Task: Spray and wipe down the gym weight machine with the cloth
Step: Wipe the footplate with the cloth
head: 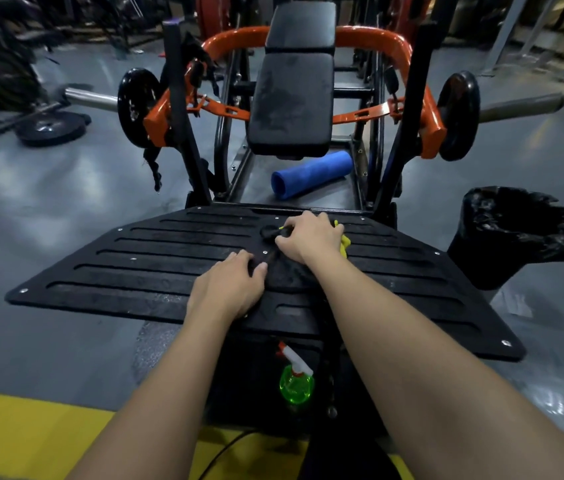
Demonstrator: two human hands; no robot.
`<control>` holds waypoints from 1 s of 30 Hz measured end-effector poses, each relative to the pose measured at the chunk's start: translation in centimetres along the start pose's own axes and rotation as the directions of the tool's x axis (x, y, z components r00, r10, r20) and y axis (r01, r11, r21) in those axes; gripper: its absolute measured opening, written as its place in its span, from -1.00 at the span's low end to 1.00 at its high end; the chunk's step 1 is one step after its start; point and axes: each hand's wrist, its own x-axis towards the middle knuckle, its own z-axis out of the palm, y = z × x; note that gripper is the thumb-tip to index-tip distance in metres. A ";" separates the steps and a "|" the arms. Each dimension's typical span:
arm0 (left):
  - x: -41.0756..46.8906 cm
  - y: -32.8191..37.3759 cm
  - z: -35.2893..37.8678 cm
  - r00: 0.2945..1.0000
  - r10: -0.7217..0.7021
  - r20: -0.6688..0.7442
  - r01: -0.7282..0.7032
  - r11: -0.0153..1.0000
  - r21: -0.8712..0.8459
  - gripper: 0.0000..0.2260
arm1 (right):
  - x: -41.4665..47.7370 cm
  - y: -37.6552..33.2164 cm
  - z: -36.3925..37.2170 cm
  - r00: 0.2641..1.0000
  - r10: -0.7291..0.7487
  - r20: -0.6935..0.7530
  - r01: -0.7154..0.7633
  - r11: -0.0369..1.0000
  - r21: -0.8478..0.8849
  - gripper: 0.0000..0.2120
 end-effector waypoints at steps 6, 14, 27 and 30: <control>0.2 0.0 0.1 1.000 -0.003 0.010 0.002 1.000 0.013 -0.61 | -4.8 1.9 -1.8 0.999 -0.043 0.000 0.043 0.999 0.029 -0.64; -1.1 0.9 -1.1 0.992 -0.018 0.124 0.016 1.000 0.019 -0.40 | -12.5 4.8 -4.9 0.997 0.075 -0.011 -0.074 0.994 0.080 -0.62; 2.5 2.4 0.6 0.999 0.039 0.001 -0.039 0.999 0.026 -0.54 | -13.0 2.5 -3.8 0.985 0.130 -0.116 -0.158 0.947 -0.279 -0.60; 3.9 1.7 1.3 0.994 0.073 0.084 -0.079 0.995 0.068 -0.52 | -9.9 1.9 -2.7 0.988 0.114 -0.105 -0.136 0.964 -0.227 -0.59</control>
